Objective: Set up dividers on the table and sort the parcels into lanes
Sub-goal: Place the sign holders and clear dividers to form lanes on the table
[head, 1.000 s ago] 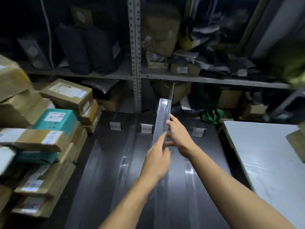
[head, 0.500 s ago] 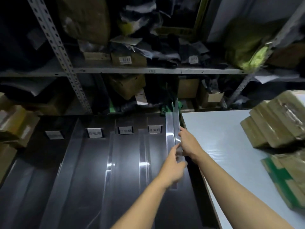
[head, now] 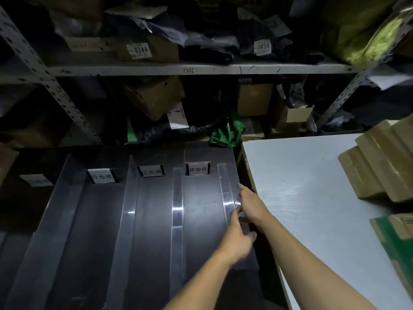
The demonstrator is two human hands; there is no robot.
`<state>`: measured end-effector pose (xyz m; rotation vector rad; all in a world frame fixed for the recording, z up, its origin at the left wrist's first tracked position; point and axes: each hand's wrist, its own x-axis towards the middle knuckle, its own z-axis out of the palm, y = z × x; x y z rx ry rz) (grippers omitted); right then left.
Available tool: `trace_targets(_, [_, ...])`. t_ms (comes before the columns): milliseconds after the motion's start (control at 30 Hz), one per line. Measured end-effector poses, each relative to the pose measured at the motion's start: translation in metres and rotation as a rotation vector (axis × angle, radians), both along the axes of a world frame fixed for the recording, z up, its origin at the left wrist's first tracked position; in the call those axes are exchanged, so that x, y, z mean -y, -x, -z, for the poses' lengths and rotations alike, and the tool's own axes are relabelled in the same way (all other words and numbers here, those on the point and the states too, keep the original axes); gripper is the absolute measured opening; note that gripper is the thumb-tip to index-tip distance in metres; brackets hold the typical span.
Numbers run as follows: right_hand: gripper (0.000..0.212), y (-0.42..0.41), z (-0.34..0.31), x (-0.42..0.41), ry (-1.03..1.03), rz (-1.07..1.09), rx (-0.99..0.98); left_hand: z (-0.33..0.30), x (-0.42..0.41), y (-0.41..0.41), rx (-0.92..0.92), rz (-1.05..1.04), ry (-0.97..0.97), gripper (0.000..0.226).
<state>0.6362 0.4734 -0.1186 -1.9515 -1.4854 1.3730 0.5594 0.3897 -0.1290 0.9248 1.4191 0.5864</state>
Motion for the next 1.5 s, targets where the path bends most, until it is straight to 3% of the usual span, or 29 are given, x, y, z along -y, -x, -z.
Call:
trace_targets(167, [0.049,-0.002,-0.001,-0.004,0.067,0.04,-0.07,0.005,-0.005,-0.006,-0.008,0.004,0.004,0.07])
trace_targets(333, [0.039,-0.004,-0.006,-0.002,0.068,-0.028,-0.026,-0.006,-0.002,0.0,-0.011,0.038,-0.004,0.071])
trace_targets(400, [0.049,-0.004,-0.012,0.002,0.061,-0.027,0.059,-0.013,0.0,0.011,-0.026,0.026,-0.016,0.07])
trace_targets(600, [0.057,0.027,-0.057,0.03,-0.181,0.026,0.146,-0.054,0.01,0.064,-0.029,-0.082,-0.134,0.062])
trace_targets(800, [0.052,0.124,-0.113,0.085,-0.382,-0.078,0.03,-0.104,0.044,0.158,-0.08,-0.22,-0.299,0.05])
trace_targets(1067, [0.047,0.294,-0.136,0.18,-0.372,-0.251,-0.132,-0.129,0.137,0.323,-0.269,-0.424,-0.386,0.044])
trace_targets(1267, [0.047,0.411,-0.114,0.252,-0.297,-0.393,-0.132,-0.1,0.228,0.438,-0.577,-0.543,-0.327,0.038])
trace_targets(1367, [0.048,0.46,-0.093,0.282,-0.199,-0.442,-0.128,-0.076,0.272,0.478,-0.731,-0.526,-0.302,0.05])
trace_targets(1500, [0.056,0.511,-0.067,0.311,-0.036,-0.498,-0.078,-0.042,0.315,0.515,-0.797,-0.474,-0.105,0.068])
